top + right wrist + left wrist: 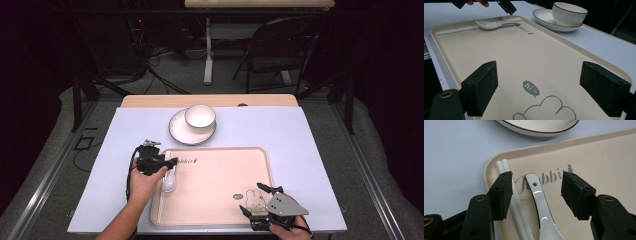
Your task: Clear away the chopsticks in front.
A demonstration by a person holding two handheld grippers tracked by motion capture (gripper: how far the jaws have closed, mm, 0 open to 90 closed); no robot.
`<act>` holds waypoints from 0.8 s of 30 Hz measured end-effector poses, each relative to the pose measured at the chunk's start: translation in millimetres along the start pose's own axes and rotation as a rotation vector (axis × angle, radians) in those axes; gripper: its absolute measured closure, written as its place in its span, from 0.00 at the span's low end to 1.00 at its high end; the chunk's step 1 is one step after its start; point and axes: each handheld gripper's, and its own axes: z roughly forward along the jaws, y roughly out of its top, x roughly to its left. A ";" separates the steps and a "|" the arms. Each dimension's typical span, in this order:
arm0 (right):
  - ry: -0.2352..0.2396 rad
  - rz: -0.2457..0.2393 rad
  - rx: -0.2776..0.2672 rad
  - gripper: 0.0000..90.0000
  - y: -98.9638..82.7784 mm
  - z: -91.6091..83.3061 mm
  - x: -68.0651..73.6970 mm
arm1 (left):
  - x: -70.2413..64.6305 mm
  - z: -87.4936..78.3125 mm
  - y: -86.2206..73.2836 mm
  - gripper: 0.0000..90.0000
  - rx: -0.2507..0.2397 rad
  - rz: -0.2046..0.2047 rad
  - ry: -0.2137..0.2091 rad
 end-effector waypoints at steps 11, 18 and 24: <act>0.001 -0.003 0.000 0.16 0.0 0.3 0.1 | 0.7 -8.2 7.7 0.40 -0.019 0.007 0.027; 0.001 0.000 0.002 0.16 -0.1 0.3 0.2 | 1.2 -11.0 14.7 0.37 -0.024 0.002 0.037; 0.000 0.001 0.003 0.16 -0.1 0.4 0.2 | 2.0 -14.7 23.0 0.37 -0.036 -0.002 0.040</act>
